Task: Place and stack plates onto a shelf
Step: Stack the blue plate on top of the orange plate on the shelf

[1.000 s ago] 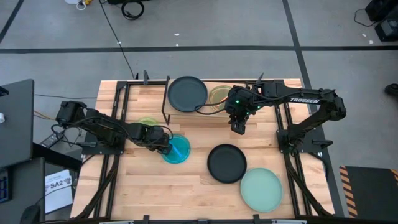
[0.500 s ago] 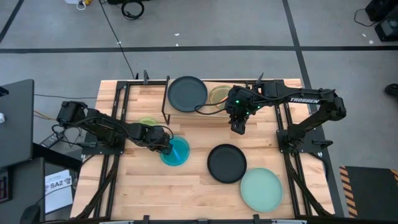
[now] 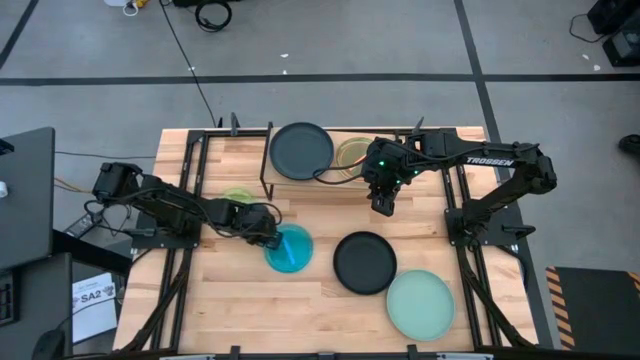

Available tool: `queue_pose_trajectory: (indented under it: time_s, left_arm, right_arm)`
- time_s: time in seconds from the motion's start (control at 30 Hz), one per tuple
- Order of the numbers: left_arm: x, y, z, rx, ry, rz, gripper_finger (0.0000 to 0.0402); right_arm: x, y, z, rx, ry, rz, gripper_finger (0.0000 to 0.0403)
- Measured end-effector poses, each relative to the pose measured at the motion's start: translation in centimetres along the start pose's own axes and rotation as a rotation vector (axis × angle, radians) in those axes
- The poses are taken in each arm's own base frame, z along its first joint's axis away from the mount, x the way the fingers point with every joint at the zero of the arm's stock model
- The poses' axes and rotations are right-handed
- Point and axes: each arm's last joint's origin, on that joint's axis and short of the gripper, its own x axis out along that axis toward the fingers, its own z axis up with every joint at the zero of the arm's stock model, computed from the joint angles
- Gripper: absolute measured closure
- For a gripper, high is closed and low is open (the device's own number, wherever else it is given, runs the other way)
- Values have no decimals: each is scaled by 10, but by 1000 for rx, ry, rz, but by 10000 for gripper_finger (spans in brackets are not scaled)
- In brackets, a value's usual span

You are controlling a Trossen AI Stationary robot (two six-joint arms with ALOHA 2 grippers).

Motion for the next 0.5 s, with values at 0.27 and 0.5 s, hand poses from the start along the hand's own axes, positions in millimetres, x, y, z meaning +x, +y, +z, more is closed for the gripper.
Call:
queue_pose_trajectory:
  time_s: [0.27,0.5]
  left_arm:
    - [-1,-14,4,7,-47,-146,397]
    - [-5,-28,8,13,-95,-297,398]
  right_arm:
    - [0,1,4,0,-39,7,252]
    - [0,2,9,26,-95,20,252]
